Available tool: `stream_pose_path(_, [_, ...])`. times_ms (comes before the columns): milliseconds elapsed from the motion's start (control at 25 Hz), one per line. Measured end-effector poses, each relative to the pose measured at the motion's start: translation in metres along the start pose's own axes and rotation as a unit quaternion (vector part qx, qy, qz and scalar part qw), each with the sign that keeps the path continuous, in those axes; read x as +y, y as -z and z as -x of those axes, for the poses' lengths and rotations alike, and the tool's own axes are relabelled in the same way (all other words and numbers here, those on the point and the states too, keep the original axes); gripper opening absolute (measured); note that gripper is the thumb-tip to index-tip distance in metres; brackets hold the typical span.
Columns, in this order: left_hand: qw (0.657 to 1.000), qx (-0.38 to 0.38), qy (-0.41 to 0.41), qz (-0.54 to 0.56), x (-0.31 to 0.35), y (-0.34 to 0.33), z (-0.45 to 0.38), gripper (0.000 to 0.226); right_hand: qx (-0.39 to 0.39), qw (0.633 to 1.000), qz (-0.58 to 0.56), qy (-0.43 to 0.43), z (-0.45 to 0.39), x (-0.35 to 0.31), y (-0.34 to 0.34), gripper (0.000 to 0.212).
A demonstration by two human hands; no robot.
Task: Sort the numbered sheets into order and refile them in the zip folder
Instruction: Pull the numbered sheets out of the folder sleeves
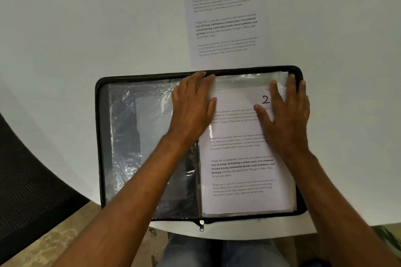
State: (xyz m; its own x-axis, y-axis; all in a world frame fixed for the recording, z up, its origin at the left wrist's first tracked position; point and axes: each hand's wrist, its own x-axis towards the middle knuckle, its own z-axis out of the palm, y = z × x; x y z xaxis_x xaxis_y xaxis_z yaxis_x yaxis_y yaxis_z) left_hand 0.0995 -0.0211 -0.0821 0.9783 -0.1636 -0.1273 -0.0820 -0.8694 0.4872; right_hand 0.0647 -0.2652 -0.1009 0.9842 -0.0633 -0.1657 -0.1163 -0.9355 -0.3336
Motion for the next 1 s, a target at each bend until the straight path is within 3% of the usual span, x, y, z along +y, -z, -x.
stream_pose_path(160, [1.000, 0.008, -0.018, -0.012, 0.008, -0.003, -0.016, 0.056, 0.033, 0.999, -0.028, 0.026, 0.000, -0.003, 0.004, 0.052])
stream_pose_path(400, [0.998, 0.046, -0.051, 0.001, 0.010, -0.004, -0.029, 0.019, 0.050, 0.990, -0.130, 0.034, 0.008, -0.006, 0.018, 0.042])
stream_pose_path(560, [0.998, 0.020, -0.054, -0.001, 0.011, -0.004, -0.032, 0.037, 0.052, 0.971, -0.233, 0.015, 0.013, -0.016, 0.029, 0.049])
stream_pose_path(800, [0.998, 0.021, -0.038, 0.047, 0.015, 0.001, -0.040, 0.019, 0.073, 0.886, -0.442, -0.122, 0.013, -0.019, 0.042, 0.065])
stream_pose_path(1000, [0.998, 0.002, -0.030, 0.061, 0.017, 0.004, -0.048, 0.017, 0.068, 0.861, -0.482, -0.149, 0.010, -0.017, 0.044, 0.043])
